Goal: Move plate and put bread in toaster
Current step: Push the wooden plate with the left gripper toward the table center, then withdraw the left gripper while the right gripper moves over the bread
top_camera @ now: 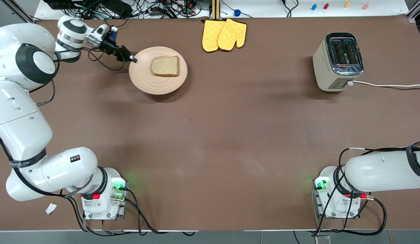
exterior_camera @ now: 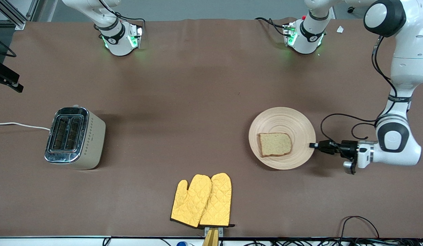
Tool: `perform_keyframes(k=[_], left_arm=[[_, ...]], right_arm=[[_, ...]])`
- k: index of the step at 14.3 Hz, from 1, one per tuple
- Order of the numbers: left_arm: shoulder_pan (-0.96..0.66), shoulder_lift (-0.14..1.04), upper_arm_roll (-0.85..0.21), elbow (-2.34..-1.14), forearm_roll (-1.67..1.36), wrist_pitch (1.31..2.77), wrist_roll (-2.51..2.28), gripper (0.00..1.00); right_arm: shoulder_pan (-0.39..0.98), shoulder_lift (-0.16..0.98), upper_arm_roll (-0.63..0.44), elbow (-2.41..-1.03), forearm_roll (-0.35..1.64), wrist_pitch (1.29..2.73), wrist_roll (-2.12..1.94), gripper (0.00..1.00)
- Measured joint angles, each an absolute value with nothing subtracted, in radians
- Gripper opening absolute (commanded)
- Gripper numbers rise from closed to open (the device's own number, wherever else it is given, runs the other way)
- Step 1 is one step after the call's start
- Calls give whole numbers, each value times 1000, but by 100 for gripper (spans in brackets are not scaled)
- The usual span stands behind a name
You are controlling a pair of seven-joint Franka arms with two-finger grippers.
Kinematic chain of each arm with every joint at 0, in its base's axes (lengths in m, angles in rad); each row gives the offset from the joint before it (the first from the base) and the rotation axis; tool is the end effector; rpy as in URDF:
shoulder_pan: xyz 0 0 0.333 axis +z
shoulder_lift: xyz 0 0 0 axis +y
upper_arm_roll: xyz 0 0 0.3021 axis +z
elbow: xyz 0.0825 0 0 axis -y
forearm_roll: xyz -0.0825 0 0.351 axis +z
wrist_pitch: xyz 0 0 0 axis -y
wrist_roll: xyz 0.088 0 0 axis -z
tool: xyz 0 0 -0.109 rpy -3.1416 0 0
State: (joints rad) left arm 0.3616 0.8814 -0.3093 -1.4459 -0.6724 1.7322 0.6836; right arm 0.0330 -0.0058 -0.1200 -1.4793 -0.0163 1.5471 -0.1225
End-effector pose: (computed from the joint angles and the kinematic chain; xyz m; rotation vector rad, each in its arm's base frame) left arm 0.6343 0.0071 0.1890 2.1042 -0.2847 -0.2224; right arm 0.5157 -0.0470 0.6495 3.1159 0.0537 0.1115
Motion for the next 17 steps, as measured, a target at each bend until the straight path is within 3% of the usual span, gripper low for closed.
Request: perform_keyframes(k=[3, 10, 11, 12, 15, 17], left_arm=[[265, 883, -333, -1448, -744, 1792, 632, 0], [-30, 906, -334, -1497, -965, 2085, 628, 3], [-61, 912, -334, -1506, -987, 2124, 628, 14], [-83, 919, -333, -1511, -1003, 2155, 628, 32], [-113, 928, -335, -1513, -1038, 2218, 610, 100], [-115, 920, -335, -1504, -1037, 2262, 533, 100]], right_arm=[[33, -6, -120, -1479, -16, 1547, -122, 100], [33, -5, -121, -1482, -16, 1536, -122, 100], [33, -4, -121, -1483, -16, 1536, -122, 100], [32, 0, -122, -1486, -16, 1536, -123, 100], [32, 37, -122, -1492, -16, 1506, -131, 100], [49, 79, -117, -1497, -15, 1500, -132, 100]])
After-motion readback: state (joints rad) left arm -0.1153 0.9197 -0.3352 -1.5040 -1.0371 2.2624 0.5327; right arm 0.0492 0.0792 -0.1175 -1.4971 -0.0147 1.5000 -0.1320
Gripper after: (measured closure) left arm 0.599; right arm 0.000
